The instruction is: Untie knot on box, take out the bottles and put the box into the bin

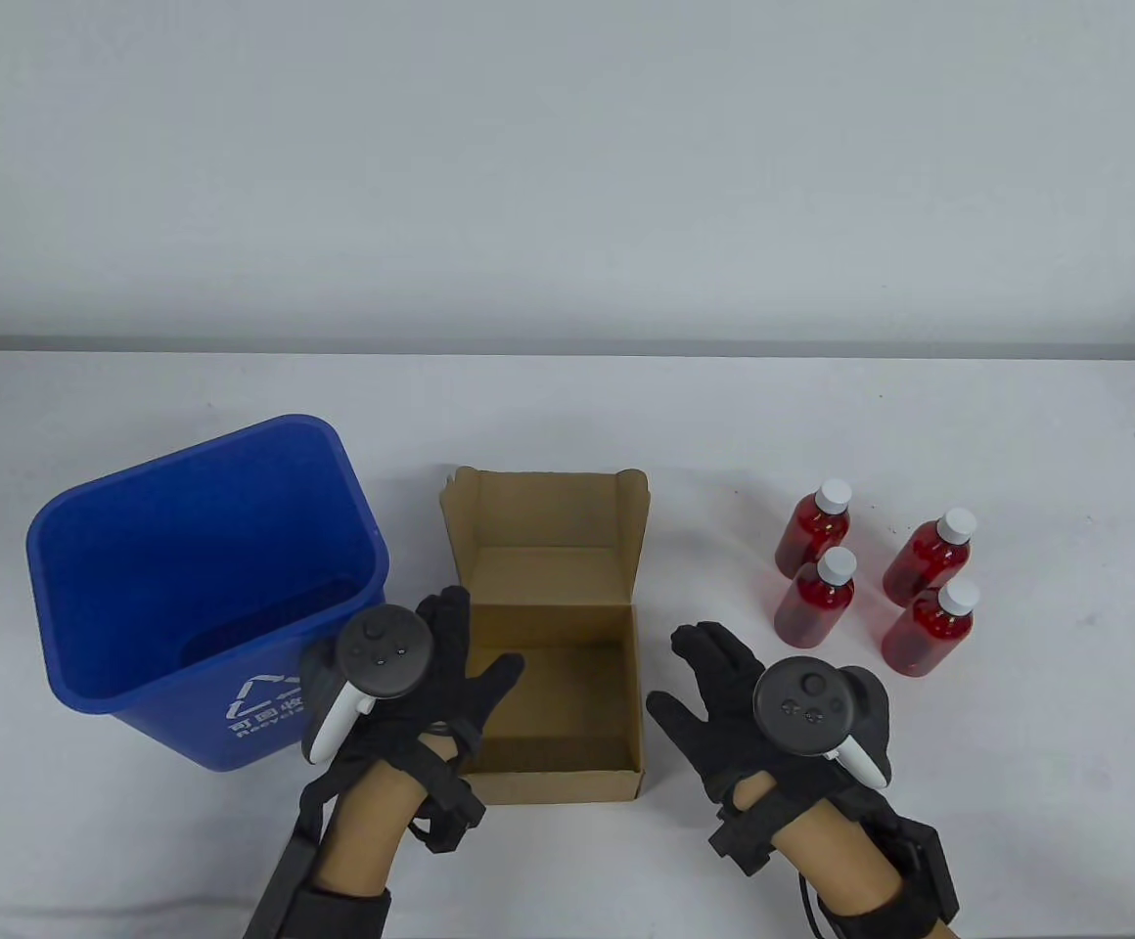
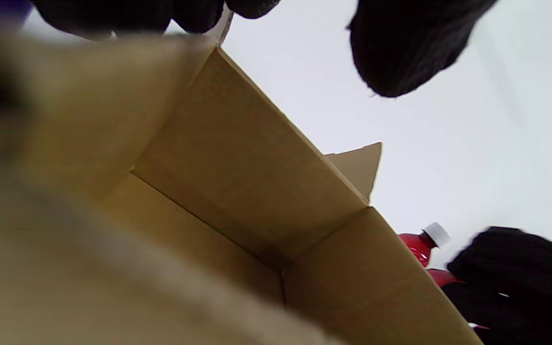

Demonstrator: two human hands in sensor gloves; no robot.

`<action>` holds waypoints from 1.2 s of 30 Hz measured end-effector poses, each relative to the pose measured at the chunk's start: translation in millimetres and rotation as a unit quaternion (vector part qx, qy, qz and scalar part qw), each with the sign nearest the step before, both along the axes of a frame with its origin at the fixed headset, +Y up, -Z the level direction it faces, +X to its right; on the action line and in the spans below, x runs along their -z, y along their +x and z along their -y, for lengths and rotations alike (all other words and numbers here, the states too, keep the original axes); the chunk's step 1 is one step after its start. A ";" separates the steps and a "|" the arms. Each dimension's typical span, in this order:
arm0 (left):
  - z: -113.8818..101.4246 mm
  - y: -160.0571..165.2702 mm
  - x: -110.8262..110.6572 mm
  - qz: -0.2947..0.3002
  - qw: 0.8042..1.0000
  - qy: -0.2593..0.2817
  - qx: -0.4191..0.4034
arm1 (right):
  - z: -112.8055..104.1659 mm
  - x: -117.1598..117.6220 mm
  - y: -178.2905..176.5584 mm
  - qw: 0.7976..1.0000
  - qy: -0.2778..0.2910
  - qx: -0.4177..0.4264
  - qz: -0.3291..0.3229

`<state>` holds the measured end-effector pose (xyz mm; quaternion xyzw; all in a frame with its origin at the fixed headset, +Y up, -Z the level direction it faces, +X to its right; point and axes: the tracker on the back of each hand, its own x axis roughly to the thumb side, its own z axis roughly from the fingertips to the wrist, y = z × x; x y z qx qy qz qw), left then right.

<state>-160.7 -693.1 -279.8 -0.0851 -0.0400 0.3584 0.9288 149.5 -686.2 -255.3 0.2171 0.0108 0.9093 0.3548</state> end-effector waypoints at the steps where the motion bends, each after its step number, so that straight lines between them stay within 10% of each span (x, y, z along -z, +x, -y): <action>1: -0.3 0.9 1.5 -0.008 1.000 -0.002 0.006 | -0.4 -1.1 -1.2 1.000 0.001 0.001 -0.004; 18: 5.7 23.7 29.5 -0.127 0.977 -0.125 0.112 | -1.8 -4.0 -1.8 1.000 -0.007 0.012 -0.022; 36: 22.0 18.3 15.9 -0.069 0.962 -0.247 0.097 | -4.7 3.6 13.3 0.999 -0.015 0.038 -0.004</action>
